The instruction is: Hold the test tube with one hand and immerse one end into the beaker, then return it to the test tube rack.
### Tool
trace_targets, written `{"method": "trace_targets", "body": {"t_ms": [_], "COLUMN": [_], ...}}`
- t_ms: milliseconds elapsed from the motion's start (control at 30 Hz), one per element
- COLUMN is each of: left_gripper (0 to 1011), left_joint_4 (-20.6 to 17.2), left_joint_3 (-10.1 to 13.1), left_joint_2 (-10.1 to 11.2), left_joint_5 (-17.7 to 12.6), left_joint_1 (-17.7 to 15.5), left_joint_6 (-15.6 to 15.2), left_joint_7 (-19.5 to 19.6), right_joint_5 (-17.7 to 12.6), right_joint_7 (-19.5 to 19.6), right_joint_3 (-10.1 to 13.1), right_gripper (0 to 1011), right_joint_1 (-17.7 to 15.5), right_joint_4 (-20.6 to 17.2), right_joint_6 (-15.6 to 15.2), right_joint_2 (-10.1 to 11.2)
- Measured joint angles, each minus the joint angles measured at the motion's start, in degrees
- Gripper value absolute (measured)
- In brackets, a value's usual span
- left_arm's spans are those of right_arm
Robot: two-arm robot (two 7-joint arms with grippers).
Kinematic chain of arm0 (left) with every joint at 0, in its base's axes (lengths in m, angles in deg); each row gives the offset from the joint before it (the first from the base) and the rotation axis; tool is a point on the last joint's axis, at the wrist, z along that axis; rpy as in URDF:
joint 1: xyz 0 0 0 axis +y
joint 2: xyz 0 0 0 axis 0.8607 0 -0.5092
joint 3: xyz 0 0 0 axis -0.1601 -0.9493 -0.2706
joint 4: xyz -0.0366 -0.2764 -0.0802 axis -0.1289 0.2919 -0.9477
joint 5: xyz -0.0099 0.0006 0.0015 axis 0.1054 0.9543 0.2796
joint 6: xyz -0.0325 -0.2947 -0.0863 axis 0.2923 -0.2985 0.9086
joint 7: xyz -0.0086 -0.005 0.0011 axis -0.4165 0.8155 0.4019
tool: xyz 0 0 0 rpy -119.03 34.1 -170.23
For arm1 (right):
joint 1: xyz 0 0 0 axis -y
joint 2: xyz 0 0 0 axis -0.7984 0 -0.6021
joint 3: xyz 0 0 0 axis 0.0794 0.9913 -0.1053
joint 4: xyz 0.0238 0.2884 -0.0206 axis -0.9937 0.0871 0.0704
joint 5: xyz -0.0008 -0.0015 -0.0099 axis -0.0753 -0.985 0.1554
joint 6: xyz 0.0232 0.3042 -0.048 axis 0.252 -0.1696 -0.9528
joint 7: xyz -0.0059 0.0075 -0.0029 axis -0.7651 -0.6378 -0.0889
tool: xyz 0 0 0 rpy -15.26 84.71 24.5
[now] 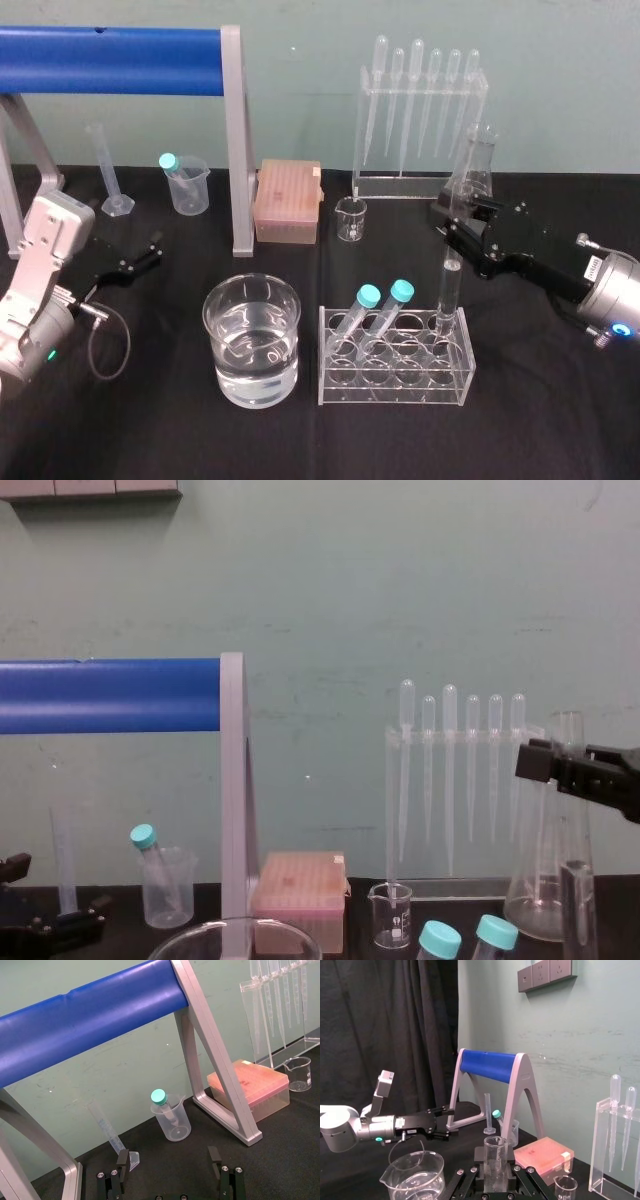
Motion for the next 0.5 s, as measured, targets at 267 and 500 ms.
{"method": "trace_targets", "body": {"t_ms": [267,500], "left_gripper": [1000,1000], "left_joint_4": [0.0,0.0], "left_joint_3": [0.0,0.0], "left_joint_2": [0.0,0.0], "left_joint_5": [0.0,0.0], "left_joint_1": [0.0,0.0], "left_joint_6": [0.0,0.0], "left_joint_7": [0.0,0.0], "right_joint_5": [0.93,1.61], "right_joint_7": [-1.19,-2.24], "right_joint_3": [-0.94,-1.8], "right_gripper": [230,230], "right_joint_1": [0.98,1.95], "right_joint_4": [3.15,6.25], "right_joint_6": [1.56,2.24], "right_joint_2": [-1.25,-2.47]}}
